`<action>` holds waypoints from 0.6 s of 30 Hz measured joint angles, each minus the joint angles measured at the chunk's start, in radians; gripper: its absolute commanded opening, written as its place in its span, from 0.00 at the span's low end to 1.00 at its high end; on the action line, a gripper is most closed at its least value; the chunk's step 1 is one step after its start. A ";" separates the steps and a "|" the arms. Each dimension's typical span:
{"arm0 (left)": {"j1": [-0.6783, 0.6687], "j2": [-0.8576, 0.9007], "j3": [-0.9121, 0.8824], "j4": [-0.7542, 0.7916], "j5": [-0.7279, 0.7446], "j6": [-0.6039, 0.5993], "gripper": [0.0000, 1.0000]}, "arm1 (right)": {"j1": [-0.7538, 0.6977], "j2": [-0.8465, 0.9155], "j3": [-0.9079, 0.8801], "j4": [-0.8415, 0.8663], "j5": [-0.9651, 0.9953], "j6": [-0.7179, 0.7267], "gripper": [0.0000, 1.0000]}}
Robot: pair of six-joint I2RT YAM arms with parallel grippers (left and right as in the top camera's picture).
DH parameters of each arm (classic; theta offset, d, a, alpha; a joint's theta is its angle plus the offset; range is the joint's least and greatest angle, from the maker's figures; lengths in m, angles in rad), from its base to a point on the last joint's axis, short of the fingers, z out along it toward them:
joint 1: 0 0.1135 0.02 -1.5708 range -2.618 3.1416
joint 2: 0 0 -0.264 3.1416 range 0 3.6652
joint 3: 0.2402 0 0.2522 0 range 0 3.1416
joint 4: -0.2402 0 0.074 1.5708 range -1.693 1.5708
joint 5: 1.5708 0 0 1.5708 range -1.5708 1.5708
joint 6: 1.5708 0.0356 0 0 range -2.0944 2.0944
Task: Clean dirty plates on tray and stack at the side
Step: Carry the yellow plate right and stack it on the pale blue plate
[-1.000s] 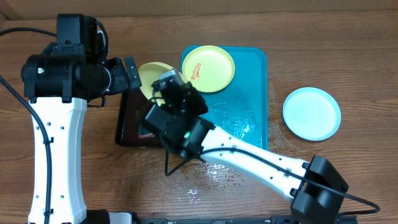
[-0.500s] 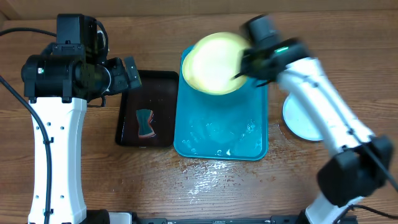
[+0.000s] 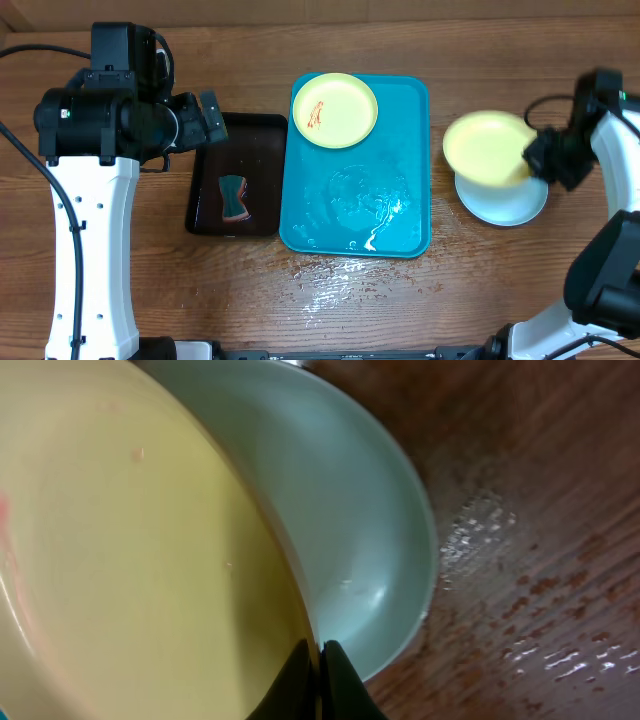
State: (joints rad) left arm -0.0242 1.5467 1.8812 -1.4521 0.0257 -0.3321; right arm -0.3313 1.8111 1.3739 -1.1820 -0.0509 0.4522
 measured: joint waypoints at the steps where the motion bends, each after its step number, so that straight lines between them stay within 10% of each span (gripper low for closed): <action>1: 0.000 0.000 0.000 0.000 0.000 0.000 1.00 | -0.015 0.000 -0.029 0.016 -0.001 -0.001 0.04; 11: 0.000 0.000 0.000 0.000 0.000 0.000 1.00 | -0.039 -0.020 -0.132 0.084 -0.019 -0.010 0.46; 18: 0.000 0.000 0.000 0.000 0.000 0.000 1.00 | 0.110 -0.230 -0.104 0.094 -0.024 -0.034 0.48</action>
State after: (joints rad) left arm -0.0242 1.5467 1.8812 -1.4521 0.0257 -0.3321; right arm -0.2214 1.5810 1.2697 -1.0878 -0.0746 0.4179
